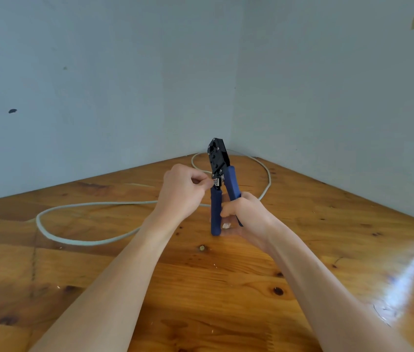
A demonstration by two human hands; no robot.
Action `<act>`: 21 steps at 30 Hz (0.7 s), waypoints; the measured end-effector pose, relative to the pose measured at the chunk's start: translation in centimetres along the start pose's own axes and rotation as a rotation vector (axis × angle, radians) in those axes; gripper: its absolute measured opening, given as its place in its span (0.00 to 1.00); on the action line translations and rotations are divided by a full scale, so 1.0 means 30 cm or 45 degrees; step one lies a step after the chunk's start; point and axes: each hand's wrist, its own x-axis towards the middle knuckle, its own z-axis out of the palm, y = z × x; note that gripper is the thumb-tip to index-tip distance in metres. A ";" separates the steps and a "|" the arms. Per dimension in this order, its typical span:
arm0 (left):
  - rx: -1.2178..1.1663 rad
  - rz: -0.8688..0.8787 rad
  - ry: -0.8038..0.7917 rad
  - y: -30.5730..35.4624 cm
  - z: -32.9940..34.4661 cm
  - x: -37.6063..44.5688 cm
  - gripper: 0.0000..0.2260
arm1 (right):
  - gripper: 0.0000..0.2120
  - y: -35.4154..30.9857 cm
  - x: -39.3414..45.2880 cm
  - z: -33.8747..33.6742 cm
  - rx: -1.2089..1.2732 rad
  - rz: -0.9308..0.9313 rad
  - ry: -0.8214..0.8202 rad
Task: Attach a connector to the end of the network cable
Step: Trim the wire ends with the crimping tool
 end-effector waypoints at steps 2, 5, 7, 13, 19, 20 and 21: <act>0.000 -0.015 -0.002 0.003 0.000 0.000 0.04 | 0.19 -0.001 0.000 0.003 -0.027 0.009 0.010; -0.002 -0.035 -0.007 0.003 0.000 0.000 0.05 | 0.19 0.001 0.001 0.008 -0.078 0.024 0.024; 0.005 -0.057 -0.023 0.001 0.000 0.001 0.05 | 0.19 0.003 0.003 0.010 -0.104 0.018 0.016; -0.010 -0.104 -0.053 0.003 -0.004 0.000 0.05 | 0.18 0.000 -0.004 0.014 -0.126 0.011 0.033; -0.058 -0.123 -0.074 0.000 -0.006 0.000 0.05 | 0.16 -0.001 -0.012 0.021 -0.178 -0.008 0.065; -0.067 -0.114 -0.077 -0.001 -0.006 -0.001 0.05 | 0.16 -0.001 -0.012 0.022 -0.182 -0.010 0.069; -0.073 -0.108 -0.079 -0.003 -0.005 -0.002 0.05 | 0.16 0.001 -0.011 0.024 -0.185 -0.010 0.071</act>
